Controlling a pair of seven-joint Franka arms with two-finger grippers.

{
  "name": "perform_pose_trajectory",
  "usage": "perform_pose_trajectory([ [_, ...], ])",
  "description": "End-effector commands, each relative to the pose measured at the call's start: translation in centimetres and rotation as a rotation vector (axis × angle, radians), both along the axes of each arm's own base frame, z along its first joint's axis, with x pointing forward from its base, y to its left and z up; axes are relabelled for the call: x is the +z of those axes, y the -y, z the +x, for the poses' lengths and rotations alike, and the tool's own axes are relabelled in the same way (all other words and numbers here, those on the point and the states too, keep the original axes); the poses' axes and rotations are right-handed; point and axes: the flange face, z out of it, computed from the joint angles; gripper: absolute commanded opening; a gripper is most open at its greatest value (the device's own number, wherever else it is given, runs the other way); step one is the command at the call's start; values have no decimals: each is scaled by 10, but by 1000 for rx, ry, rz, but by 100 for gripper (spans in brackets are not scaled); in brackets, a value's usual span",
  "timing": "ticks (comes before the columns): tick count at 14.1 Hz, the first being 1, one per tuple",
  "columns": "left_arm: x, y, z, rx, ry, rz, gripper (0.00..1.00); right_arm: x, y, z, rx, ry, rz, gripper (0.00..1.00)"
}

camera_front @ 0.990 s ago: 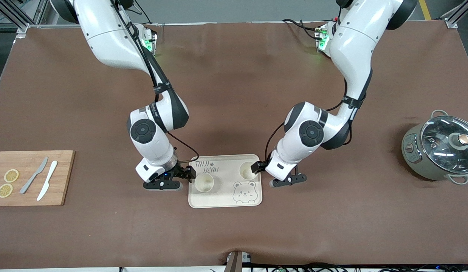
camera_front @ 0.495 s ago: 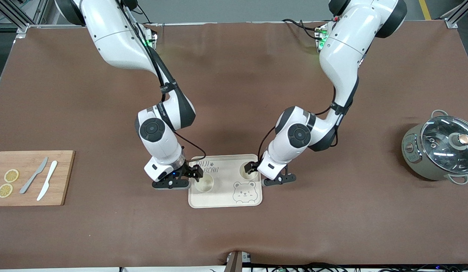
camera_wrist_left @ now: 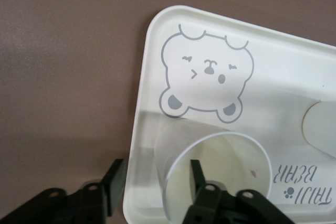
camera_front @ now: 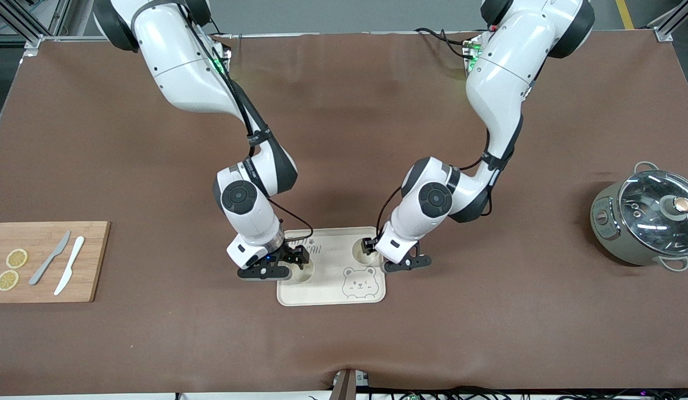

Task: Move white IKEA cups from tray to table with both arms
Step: 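Close the right gripper and the left gripper on the cups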

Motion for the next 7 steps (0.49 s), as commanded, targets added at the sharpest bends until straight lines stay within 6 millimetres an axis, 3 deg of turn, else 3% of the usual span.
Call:
perform_pose_trajectory([
  [1,4,3,5,25,24,-20,14,-11,-11,2,-9,15,17,100],
  [3,6,4,6,27,41,-30,1,-12,-12,1,-8,14,16,100],
  [7,7,6,5,29,40,-33,0,-10,-16,0,-3,15,20,100],
])
